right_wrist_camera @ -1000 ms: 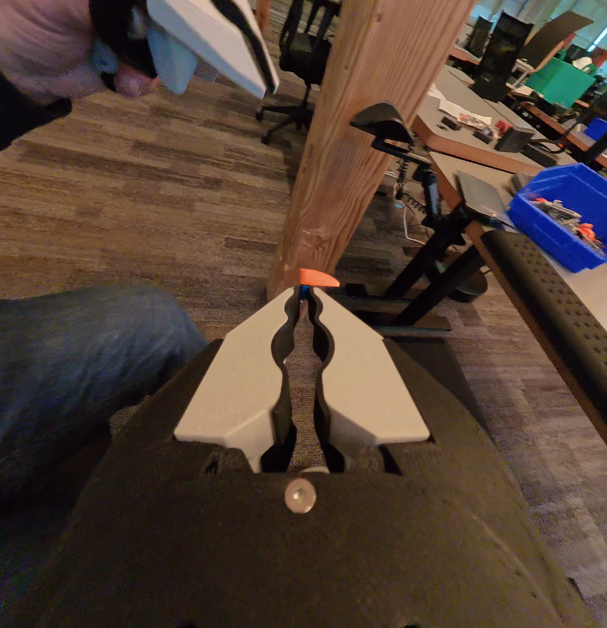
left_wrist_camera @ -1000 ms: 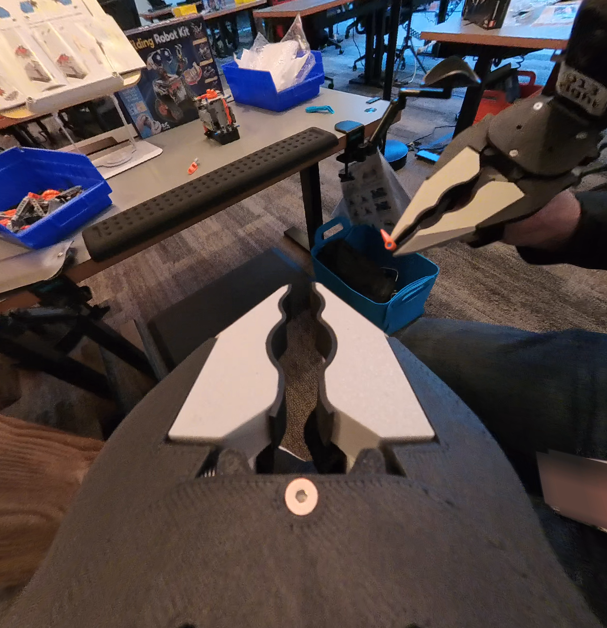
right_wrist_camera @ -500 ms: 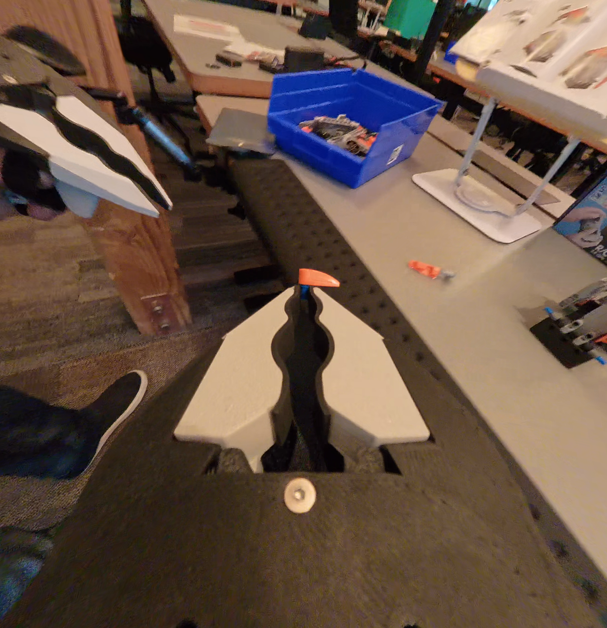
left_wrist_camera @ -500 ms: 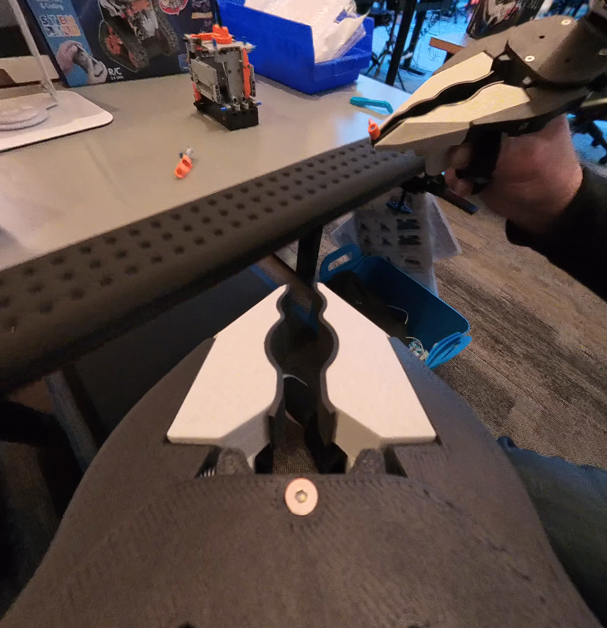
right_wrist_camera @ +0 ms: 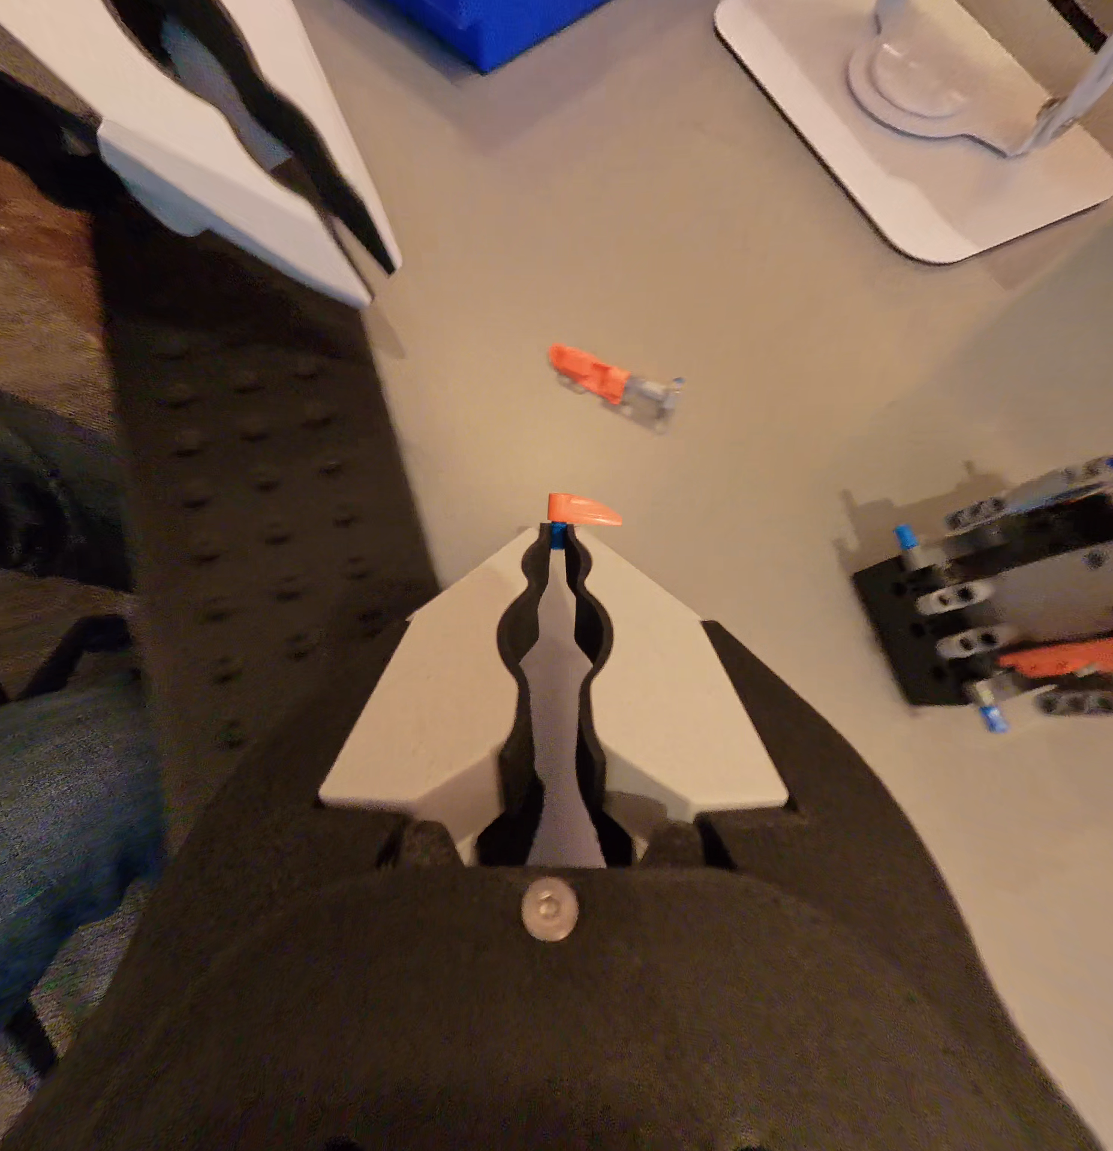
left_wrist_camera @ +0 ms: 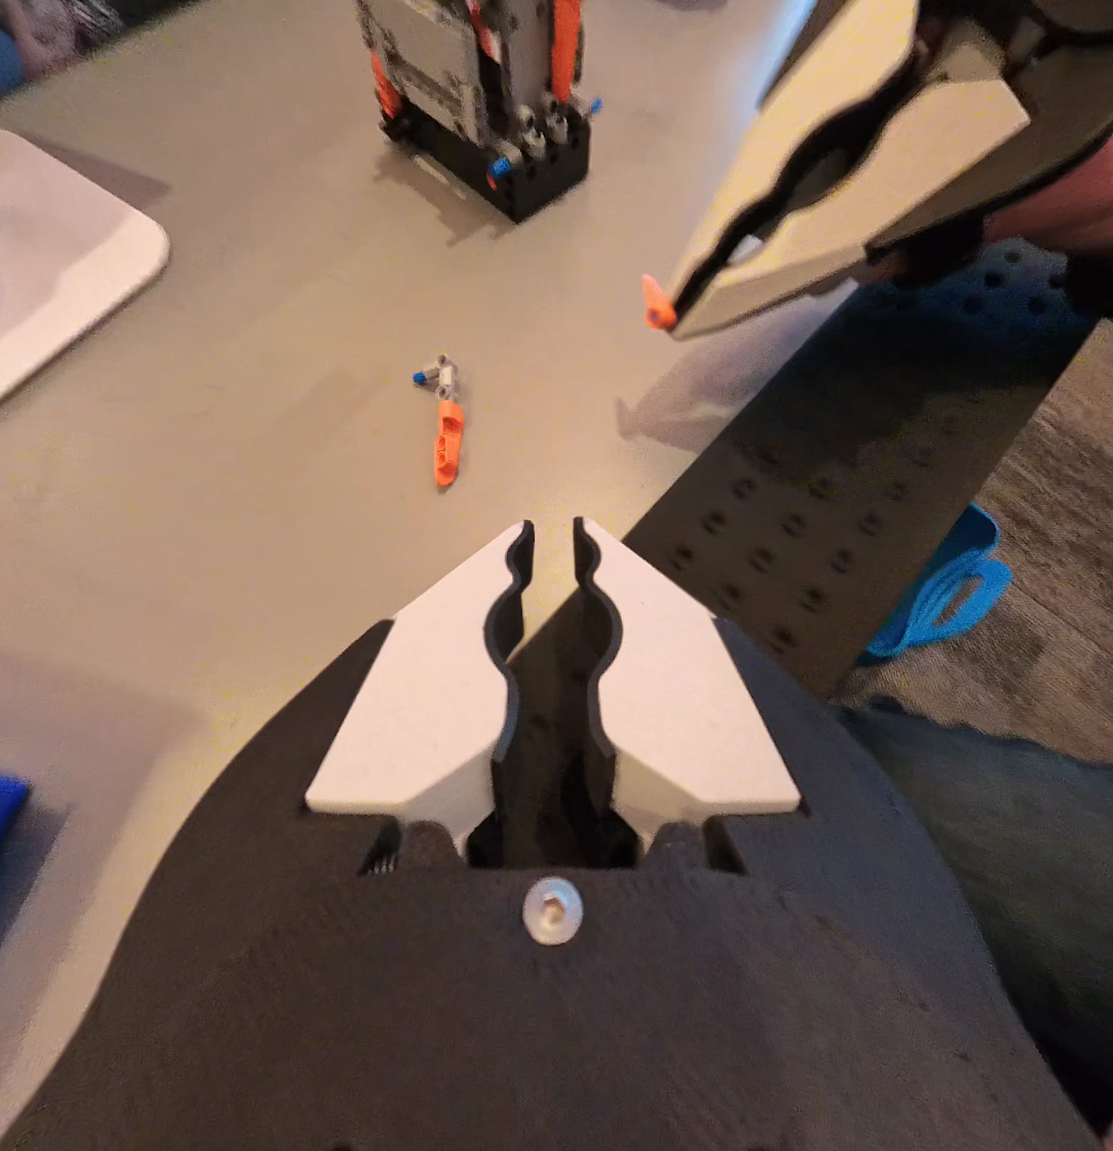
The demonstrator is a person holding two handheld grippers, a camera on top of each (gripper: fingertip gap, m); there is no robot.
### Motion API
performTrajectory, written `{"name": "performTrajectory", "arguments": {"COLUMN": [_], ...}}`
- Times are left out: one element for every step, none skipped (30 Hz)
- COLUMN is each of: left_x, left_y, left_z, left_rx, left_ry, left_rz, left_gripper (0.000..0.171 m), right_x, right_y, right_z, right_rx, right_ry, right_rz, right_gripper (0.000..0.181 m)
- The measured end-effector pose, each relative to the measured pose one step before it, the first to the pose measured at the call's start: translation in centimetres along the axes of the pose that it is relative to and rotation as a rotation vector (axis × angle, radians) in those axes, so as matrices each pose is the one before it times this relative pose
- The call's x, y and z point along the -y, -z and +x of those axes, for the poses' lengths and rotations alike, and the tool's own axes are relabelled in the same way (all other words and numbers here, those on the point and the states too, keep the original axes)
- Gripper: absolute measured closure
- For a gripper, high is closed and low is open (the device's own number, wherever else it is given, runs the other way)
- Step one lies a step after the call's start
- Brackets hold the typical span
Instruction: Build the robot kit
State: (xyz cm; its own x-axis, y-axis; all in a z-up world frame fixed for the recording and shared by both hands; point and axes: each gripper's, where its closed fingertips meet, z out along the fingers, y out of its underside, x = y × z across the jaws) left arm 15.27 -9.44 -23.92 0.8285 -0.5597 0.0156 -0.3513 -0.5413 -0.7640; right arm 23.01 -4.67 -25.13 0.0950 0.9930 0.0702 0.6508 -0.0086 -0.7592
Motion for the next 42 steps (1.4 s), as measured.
{"name": "performTrajectory", "arguments": {"left_x": [-0.040, 0.158, 0.289, 0.412, 0.442, 0.226, 0.002, 0.131, 0.166, -0.029, 0.049, 0.111, -0.025, -0.477, -0.665, -0.311, 0.054, 0.347, 0.321, 0.183, 0.002, -0.085, -0.046, 0.034, 0.015, -0.139, -0.062, 0.133, 0.030, -0.193, -0.172, 0.081, -0.072, 0.028, 0.182, 0.223, -0.026, 0.025, 0.534, 0.679, 0.754, 1.006], "left_y": [-0.919, -0.736, -0.607, -0.542, -0.517, -0.541, -0.531, -0.469, -0.450, -0.462, -0.470, -0.390, -0.320, -0.194, -0.069, 0.011, 0.038, 0.043, 0.005, -0.007, -0.056, -0.104, -0.102, -0.082, -0.150, -0.209, -0.154, -0.127, -0.185, -0.233, -0.179, 0.055, 0.036, 0.088, 0.088, 0.099, 0.075, 0.126, 0.353, 0.487, 0.518, 0.572], "left_z": [-0.429, -0.879, -0.808, -0.545, -0.374, -0.460, -0.310, -0.022, -0.014, -0.207, -0.149, -0.016, -0.096, -0.242, -0.306, -0.398, -0.308, -0.070, 0.128, -0.090, -0.131, 0.056, 0.304, 0.244, 0.128, 0.168, 0.092, -0.054, -0.022, -0.016, -0.074, -0.166, -0.144, 0.110, 0.407, 0.266, -0.061, -0.048, 0.063, 0.267, 0.646, 0.733], "left_rx": [-0.0289, 0.0058, 0.0046, -0.0092, -0.0150, -0.0070, -0.0132, -0.0250, -0.0224, -0.0132, -0.0196, -0.0243, -0.0112, 0.0058, 0.0155, 0.0194, 0.0050, -0.0137, -0.0226, -0.0026, 0.0043, -0.0051, -0.0171, -0.0106, -0.0080, -0.0144, -0.0081, -0.0012, -0.0082, -0.0080, 0.0026, 0.0103, 0.0016, -0.0155, -0.0310, -0.0263, -0.0129, -0.0154, -0.0216, -0.0374, -0.0618, -0.0669], "left_ry": [-0.0121, -0.0153, -0.0088, -0.0048, -0.0080, -0.0087, -0.0077, -0.0075, -0.0030, 0.0037, 0.0078, 0.0064, -0.0075, -0.0197, -0.0346, -0.0314, -0.0031, 0.0105, 0.0044, -0.0004, -0.0076, -0.0102, -0.0123, -0.0089, 0.0017, 0.0061, -0.0023, -0.0015, 0.0107, 0.0093, -0.0035, -0.0045, 0.0114, 0.0142, 0.0086, 0.0190, 0.0250, 0.0144, 0.0154, 0.0314, 0.0348, 0.0299], "left_rz": [-0.04033, -0.02386, -0.00959, 0.00279, 0.00854, -0.00290, -0.01779, -0.00677, 0.00163, -0.00911, -0.00804, -0.00976, -0.01985, -0.04831, -0.05929, -0.03383, -0.01003, 0.00797, 0.00780, -0.00304, -0.01288, -0.01737, -0.01662, -0.01108, -0.00874, -0.01585, -0.00490, 0.01179, 0.00794, -0.00524, -0.00146, 0.01542, 0.00502, 0.01234, 0.02532, 0.02939, 0.01205, 0.01513, 0.04832, 0.05317, 0.05601, 0.07165], "left_gripper": [0.160, 0.160, 0.160, 0.159, 0.158, 0.157, 0.156, 0.155, 0.155, 0.154, 0.154, 0.154, 0.154, 0.154, 0.154, 0.156, 0.157, 0.158, 0.158, 0.157, 0.156, 0.156, 0.154, 0.154, 0.154, 0.154, 0.154, 0.154, 0.156, 0.158, 0.163, 0.167, 0.168, 0.168, 0.168, 0.169, 0.168, 0.168, 0.168, 0.168, 0.168, 0.168], "right_x": [0.181, 0.100, 0.110, 0.283, 0.558, 0.195, -0.427, -0.510, -0.559, -0.588, -0.371, -0.224, -0.219, -0.173, -0.134, -0.111, -0.280, -0.300, -0.117, -0.092, -0.166, -0.075, 0.146, 0.186, -0.064, -0.264, -0.118, 0.037, -0.022, -0.035, -0.028, -0.042, -0.027, 0.035, 0.050, 0.003, 0.057, 0.188, 0.382, 0.617, 0.797, 0.996], "right_y": [-0.626, -0.547, -0.402, -0.182, 0.012, 0.007, -0.057, -0.119, -0.135, -0.147, -0.152, -0.142, -0.139, -0.063, -0.021, -0.061, -0.144, -0.172, -0.121, -0.107, -0.089, 0.041, 0.176, 0.150, -0.004, -0.142, -0.120, -0.016, -0.013, 0.034, 0.078, 0.133, 0.177, 0.212, 0.244, 0.208, 0.176, 0.150, 0.206, 0.287, 0.332, 0.365], "right_z": [1.070, 0.806, 0.700, 0.287, -0.468, -0.177, 0.173, -0.276, -0.271, 0.031, -0.070, -0.121, 0.080, 0.243, 0.134, -0.180, -0.138, -0.031, -0.136, -0.201, -0.090, 0.185, 0.217, 0.058, -0.028, -0.094, -0.188, -0.173, 0.013, 0.096, 0.156, 0.141, 0.082, -0.024, -0.033, 0.077, 0.043, -0.062, 0.002, -0.039, -0.140, -0.193], "right_rx": [-0.0100, 0.0003, -0.0060, -0.0017, 0.0300, 0.0075, -0.0121, 0.0192, 0.0218, -0.0019, -0.0011, 0.0051, -0.0010, -0.0071, 0.0038, 0.0209, 0.0117, -0.0051, -0.0043, 0.0028, 0.0034, -0.0092, -0.0066, 0.0074, 0.0149, 0.0163, 0.0142, 0.0061, -0.0072, -0.0123, -0.0133, -0.0104, -0.0047, 0.0028, 0.0003, -0.0069, -0.0047, 0.0024, -0.0048, -0.0053, 0.0029, 0.0094], "right_ry": [0.0124, 0.0089, 0.0148, 0.0331, 0.0425, 0.0220, 0.0048, -0.0011, -0.0088, -0.0055, 0.0040, 0.0007, -0.0064, -0.0104, -0.0205, -0.0178, -0.0079, 0.0061, 0.0145, 0.0096, 0.0000, -0.0056, -0.0127, -0.0193, -0.0195, -0.0133, -0.0036, 0.0047, 0.0074, 0.0062, 0.0040, 0.0016, -0.0032, -0.0069, -0.0048, -0.0045, -0.0092, -0.0132, -0.0120, -0.0097, -0.0125, -0.0200], "right_rz": [-0.0084, -0.0115, -0.0031, 0.0254, 0.0525, 0.0254, -0.0113, -0.0094, -0.0178, -0.0288, -0.0192, -0.0119, -0.0144, -0.0093, -0.0037, -0.0002, -0.0149, -0.0215, -0.0115, -0.0071, -0.0074, 0.0020, 0.0154, 0.0194, 0.0043, -0.0100, -0.0060, 0.0005, -0.0038, -0.0053, -0.0036, -0.0008, 0.0026, 0.0046, 0.0045, 0.0025, 0.0038, 0.0065, 0.0132, 0.0210, 0.0263, 0.0355], "right_gripper": [0.179, 0.179, 0.179, 0.179, 0.179, 0.180, 0.180, 0.180, 0.180, 0.180, 0.180, 0.180, 0.180, 0.180, 0.180, 0.180, 0.180, 0.180, 0.179, 0.179, 0.179, 0.179, 0.179, 0.179, 0.176, 0.173, 0.173, 0.172, 0.171, 0.169, 0.168, 0.168, 0.168, 0.167, 0.167, 0.167, 0.167, 0.167, 0.167, 0.168, 0.169, 0.169]}}
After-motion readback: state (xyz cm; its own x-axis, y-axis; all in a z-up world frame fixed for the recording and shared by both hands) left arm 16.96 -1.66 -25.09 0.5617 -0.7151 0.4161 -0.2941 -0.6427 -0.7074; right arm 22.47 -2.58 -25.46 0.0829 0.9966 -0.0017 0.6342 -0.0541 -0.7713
